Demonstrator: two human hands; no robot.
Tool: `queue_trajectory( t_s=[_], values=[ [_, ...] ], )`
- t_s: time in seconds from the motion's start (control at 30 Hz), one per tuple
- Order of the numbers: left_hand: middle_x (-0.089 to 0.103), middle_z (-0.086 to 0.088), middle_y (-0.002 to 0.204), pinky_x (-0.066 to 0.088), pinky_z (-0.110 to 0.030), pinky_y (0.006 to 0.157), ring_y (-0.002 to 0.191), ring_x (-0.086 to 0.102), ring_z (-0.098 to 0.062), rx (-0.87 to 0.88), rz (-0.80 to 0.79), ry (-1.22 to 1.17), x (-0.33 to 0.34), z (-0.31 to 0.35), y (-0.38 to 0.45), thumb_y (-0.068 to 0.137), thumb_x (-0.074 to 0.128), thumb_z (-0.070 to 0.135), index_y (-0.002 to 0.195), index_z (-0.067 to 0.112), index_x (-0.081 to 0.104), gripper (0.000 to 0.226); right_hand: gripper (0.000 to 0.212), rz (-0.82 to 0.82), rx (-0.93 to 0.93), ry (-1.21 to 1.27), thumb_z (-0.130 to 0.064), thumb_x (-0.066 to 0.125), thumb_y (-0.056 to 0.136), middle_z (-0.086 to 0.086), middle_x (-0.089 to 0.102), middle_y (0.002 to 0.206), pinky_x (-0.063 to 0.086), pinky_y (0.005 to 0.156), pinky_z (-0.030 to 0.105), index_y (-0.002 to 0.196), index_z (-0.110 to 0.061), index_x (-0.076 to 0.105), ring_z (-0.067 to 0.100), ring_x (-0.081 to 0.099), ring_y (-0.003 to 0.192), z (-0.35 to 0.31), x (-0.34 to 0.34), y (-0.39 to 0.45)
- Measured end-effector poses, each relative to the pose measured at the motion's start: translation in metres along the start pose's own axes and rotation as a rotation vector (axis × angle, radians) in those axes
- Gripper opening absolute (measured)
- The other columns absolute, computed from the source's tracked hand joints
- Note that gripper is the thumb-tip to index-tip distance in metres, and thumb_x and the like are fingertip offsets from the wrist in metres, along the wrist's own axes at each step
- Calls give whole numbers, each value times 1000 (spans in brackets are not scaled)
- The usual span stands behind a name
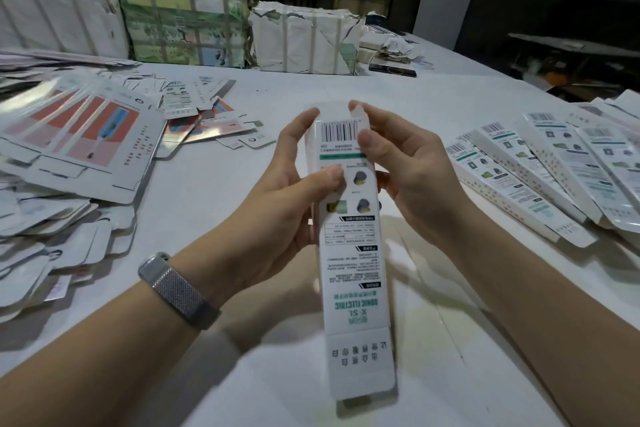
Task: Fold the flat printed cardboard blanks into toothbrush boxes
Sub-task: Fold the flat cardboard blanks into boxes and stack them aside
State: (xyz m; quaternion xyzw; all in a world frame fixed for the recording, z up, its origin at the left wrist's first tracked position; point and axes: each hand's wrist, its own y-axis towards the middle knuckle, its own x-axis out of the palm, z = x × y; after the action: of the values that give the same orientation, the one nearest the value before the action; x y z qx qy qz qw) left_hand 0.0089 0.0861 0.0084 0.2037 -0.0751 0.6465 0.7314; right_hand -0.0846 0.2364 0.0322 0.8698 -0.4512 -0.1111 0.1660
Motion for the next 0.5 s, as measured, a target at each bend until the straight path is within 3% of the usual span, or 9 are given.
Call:
queue_trajectory(
  t_s=[0.1, 0.23, 0.4, 0.5],
  values=[
    [68, -20, 119, 62, -45, 69, 97, 70, -36, -14, -3, 21, 2, 0, -2, 88, 57, 17, 132, 43, 38, 54, 19, -38, 42, 13, -26, 59, 90, 13, 71, 97, 45, 73, 68, 102, -25, 73, 36, 62, 85, 1, 1, -1],
    [66, -24, 121, 61, -49, 72, 106, 66, -46, -42, -10, 39, 4, -1, -2, 89, 55, 18, 128, 38, 37, 47, 12, -49, 56, 29, -23, 58, 89, 12, 66, 87, 40, 71, 55, 90, -21, 70, 37, 55, 80, 1, 0, 0],
    [66, -23, 119, 55, -60, 83, 108, 63, -51, -38, -13, 73, 5, -2, -2, 90, 52, 19, 128, 38, 35, 46, 8, -4, 37, -5, -20, 62, 85, 8, 70, 80, 43, 68, 73, 84, -20, 70, 39, 61, 75, 1, 1, 0],
    [68, -21, 118, 56, -56, 82, 109, 62, -52, -39, -8, 74, 6, -2, -2, 90, 52, 18, 129, 39, 35, 47, 11, 20, 33, 6, -18, 64, 83, 8, 70, 82, 42, 69, 76, 81, -25, 72, 39, 63, 75, 1, 1, 0]
  ],
)
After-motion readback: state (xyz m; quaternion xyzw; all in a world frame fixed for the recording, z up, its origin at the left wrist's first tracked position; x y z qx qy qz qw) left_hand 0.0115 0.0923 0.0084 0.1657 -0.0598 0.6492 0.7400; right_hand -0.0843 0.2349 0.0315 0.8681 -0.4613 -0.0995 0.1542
